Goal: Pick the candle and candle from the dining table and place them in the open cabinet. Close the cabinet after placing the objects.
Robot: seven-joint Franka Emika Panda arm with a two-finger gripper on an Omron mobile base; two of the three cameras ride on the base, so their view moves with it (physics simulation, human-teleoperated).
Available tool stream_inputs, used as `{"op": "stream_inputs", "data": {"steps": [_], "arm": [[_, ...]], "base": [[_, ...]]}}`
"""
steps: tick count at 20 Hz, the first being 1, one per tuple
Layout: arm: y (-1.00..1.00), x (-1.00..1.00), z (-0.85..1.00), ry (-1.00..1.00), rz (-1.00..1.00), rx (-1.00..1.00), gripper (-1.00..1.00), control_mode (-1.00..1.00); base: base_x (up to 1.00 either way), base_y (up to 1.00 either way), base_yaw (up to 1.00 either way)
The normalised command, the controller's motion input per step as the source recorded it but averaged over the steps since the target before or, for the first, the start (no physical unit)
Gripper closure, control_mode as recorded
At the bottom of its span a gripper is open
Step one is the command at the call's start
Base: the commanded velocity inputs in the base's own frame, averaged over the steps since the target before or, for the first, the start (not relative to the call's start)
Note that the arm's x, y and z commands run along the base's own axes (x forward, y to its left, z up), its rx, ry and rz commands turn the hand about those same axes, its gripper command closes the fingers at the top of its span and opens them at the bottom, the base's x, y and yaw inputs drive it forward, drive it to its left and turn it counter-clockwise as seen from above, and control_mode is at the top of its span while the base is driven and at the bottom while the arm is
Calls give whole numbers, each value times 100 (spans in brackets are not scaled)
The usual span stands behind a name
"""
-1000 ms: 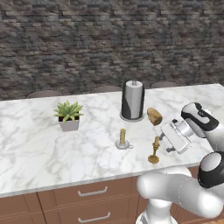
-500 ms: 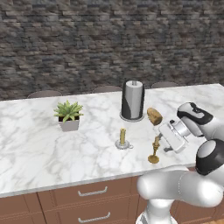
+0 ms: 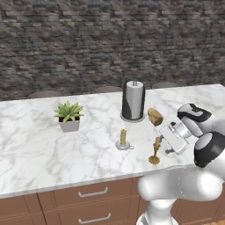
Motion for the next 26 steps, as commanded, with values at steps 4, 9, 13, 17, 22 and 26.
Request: {"op": "stream_inputs", "data": {"steps": [4,9,13,17,22,26], "arm": [[0,-6,-3,5,0,1,-100,-100],[1,-1,-2,10,0,1,-100,-100],[5,0,0,8,0,0,-100,-100],[7,-1,0,7,0,0,-100,-100],[11,-5,0,1,0,0,-100,-100],[13,-1,0,0,0,0,-100,-100]], "base": [[0,0,0],[0,0,0],[0,0,0],[0,0,0],[0,0,0],[0,0,0]]}}
